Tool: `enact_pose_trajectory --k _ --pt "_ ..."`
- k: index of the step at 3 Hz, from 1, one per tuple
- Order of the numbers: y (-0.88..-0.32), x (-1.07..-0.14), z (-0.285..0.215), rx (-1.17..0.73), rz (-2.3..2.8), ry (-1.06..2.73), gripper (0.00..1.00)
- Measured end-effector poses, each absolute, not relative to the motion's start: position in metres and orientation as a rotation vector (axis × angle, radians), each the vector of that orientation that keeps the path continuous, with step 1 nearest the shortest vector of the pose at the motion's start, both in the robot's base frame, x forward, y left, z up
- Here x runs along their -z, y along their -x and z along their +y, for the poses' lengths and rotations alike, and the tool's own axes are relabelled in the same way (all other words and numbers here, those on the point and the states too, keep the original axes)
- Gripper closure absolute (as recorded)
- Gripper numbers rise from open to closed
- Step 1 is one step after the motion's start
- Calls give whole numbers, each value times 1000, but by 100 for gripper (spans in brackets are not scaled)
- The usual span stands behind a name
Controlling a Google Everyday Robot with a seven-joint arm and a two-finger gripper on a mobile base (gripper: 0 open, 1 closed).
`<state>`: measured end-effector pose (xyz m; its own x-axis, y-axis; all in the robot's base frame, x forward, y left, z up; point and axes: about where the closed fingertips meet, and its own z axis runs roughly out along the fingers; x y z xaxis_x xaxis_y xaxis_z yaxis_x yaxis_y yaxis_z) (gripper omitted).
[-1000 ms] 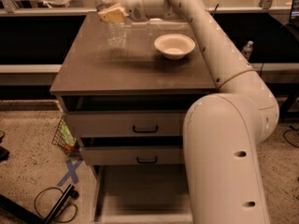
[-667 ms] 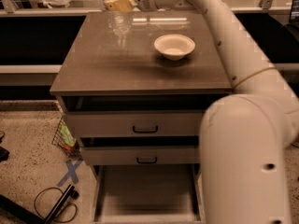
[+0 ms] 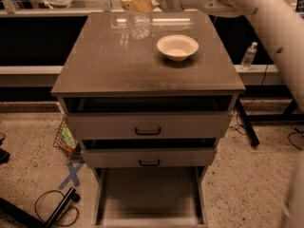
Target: Place water bottle into bottom drawer
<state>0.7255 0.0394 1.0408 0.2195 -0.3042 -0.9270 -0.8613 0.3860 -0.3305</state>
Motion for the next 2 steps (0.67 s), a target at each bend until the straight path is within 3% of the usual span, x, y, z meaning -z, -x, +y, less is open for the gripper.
enact_pose_trajectory --k 2 --pt "-630 -1071 8 -448 1332 1004 100"
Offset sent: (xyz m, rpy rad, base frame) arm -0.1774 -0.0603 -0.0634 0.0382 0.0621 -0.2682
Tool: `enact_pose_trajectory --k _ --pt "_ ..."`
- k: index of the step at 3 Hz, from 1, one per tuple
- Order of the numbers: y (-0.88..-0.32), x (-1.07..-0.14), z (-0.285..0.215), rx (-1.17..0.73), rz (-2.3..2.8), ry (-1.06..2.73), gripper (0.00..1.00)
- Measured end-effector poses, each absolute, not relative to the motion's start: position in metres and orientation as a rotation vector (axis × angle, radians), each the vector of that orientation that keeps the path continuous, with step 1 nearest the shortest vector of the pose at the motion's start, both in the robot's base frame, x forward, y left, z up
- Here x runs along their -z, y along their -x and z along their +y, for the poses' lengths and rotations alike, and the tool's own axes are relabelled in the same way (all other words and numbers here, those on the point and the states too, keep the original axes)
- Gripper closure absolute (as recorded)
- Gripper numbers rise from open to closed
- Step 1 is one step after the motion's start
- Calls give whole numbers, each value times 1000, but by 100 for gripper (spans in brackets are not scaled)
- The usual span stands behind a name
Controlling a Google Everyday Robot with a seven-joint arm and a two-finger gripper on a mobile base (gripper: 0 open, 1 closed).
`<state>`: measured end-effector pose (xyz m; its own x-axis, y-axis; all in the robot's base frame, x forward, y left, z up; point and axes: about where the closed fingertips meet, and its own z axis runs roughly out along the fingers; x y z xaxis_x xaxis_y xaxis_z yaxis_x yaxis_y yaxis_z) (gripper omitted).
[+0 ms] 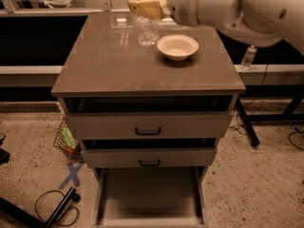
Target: Place water bottle into bottom drawer
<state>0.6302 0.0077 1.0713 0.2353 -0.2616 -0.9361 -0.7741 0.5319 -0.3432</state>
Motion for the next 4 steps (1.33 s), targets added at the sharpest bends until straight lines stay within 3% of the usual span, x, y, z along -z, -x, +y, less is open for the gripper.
enact_pose_trajectory --k 1,3,4 --pt "-590 -1026 4 -473 1381 955 100" --pt "-540 -885 -59 -518 1444 941 100" --pt "-540 -876 -52 -527 1443 956 100"
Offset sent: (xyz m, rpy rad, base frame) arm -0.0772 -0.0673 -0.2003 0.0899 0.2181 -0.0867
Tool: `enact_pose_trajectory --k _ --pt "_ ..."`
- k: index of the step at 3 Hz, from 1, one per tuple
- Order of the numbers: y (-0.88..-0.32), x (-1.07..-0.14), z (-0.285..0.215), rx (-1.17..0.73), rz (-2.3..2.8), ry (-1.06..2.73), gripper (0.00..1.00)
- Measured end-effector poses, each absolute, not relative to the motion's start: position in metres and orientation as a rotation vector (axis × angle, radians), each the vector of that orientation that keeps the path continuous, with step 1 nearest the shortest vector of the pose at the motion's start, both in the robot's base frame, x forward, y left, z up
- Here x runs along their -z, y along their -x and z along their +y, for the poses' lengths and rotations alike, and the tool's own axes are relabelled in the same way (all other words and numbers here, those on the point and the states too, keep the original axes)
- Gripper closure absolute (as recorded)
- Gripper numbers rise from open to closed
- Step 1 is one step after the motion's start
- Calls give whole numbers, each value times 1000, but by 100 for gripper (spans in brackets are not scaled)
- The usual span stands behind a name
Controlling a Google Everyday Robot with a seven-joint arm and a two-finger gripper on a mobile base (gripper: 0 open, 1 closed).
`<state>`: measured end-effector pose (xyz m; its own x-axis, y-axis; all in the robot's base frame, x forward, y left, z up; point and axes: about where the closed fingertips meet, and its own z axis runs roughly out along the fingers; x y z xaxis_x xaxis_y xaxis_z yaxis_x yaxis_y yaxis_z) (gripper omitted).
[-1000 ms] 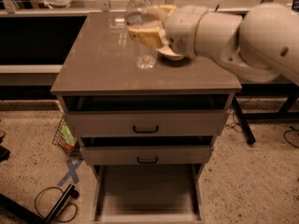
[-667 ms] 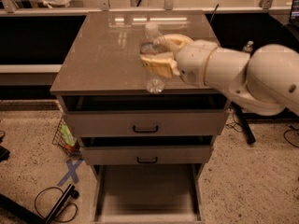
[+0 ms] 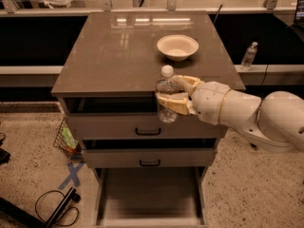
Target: Place water bottle into bottom drawer
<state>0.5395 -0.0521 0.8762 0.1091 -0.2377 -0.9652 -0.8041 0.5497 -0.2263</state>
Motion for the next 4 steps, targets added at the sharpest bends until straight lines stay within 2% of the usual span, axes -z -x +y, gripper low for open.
enact_pose_trajectory --k 1,2,3,4 --pt "-528 -828 -49 -572 1470 928 100" --pt "-482 -727 -53 -674 1467 969 100" --pt "-457 -668 -62 -727 1414 993 100" --pt "-455 -609 -68 -749 1361 1044 100"
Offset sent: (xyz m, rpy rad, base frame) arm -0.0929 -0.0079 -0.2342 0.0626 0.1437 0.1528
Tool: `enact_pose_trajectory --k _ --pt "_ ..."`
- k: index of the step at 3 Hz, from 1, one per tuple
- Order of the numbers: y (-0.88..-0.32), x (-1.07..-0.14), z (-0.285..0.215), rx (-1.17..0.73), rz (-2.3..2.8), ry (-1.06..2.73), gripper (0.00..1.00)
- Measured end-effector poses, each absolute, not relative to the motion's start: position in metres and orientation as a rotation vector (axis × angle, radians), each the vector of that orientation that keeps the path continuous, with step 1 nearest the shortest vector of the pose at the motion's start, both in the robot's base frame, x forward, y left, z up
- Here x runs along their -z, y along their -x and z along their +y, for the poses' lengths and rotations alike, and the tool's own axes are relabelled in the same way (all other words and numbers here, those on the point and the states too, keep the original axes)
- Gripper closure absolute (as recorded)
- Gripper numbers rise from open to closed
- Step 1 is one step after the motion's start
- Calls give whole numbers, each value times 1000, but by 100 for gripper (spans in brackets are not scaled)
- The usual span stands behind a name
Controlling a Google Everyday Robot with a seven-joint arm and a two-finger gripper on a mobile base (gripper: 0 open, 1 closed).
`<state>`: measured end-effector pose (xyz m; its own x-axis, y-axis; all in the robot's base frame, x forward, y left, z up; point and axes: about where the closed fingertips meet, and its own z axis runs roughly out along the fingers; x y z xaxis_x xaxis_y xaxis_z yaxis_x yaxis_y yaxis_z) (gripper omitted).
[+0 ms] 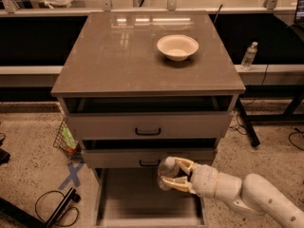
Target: Place water bottle into bottom drawer
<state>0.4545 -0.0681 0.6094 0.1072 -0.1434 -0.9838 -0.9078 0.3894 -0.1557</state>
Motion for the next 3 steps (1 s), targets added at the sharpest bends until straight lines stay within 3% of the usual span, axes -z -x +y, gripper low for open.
enact_pose_trajectory --k 3 --pt "-471 -542 -55 -797 1371 1024 100"
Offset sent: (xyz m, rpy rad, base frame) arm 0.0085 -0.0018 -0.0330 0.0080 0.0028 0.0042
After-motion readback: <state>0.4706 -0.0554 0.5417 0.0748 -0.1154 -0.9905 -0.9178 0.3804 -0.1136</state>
